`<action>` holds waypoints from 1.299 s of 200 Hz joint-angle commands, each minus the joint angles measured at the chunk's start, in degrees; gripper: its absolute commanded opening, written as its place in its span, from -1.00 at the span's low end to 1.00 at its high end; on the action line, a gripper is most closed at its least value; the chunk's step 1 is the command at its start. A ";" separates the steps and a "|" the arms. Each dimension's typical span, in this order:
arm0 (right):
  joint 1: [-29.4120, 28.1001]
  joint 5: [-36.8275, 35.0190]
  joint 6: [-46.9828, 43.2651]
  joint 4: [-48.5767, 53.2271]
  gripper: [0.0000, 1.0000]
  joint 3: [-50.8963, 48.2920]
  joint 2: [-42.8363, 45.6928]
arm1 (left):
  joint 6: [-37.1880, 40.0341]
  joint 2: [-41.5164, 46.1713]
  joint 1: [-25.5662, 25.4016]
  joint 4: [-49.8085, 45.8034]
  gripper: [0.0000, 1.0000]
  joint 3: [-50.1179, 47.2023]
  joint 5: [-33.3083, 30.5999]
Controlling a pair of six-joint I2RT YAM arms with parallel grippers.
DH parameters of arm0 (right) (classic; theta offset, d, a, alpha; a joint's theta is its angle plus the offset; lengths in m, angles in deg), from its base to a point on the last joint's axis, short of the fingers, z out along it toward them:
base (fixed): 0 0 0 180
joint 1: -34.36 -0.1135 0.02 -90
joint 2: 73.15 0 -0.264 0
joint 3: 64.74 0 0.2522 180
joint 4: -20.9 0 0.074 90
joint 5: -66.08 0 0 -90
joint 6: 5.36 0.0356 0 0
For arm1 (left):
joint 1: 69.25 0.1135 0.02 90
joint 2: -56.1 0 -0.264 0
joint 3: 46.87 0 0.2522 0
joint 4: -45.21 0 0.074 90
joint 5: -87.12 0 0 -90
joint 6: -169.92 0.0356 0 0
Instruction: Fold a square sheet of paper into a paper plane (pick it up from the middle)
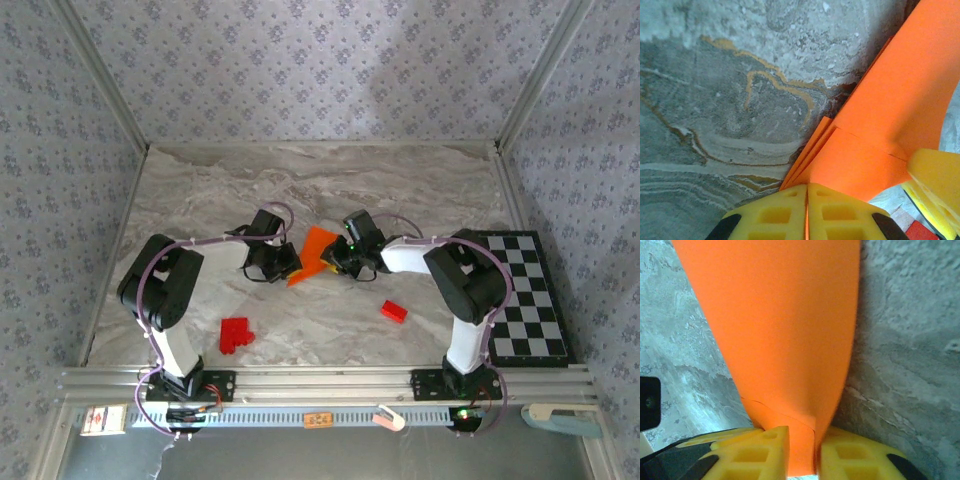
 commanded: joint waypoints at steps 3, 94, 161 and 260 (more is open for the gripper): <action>0.33 0.59 0.64 -1.13 -0.65 -0.63 0.49 | -0.19 -0.89 0.14 -3.78 -0.80 -0.94 -0.37; 0.55 -1.59 -2.58 5.23 -0.92 1.01 3.27 | 7.35 4.97 0.16 -3.17 -0.47 1.58 -1.29; 1.30 -2.39 -2.36 9.68 -0.95 1.93 5.45 | 22.94 10.54 -2.23 -0.17 -0.19 0.02 -5.05; 2.92 -0.56 1.91 12.50 -0.96 2.77 7.22 | 47.31 13.44 -12.57 15.14 0.22 -7.44 -17.21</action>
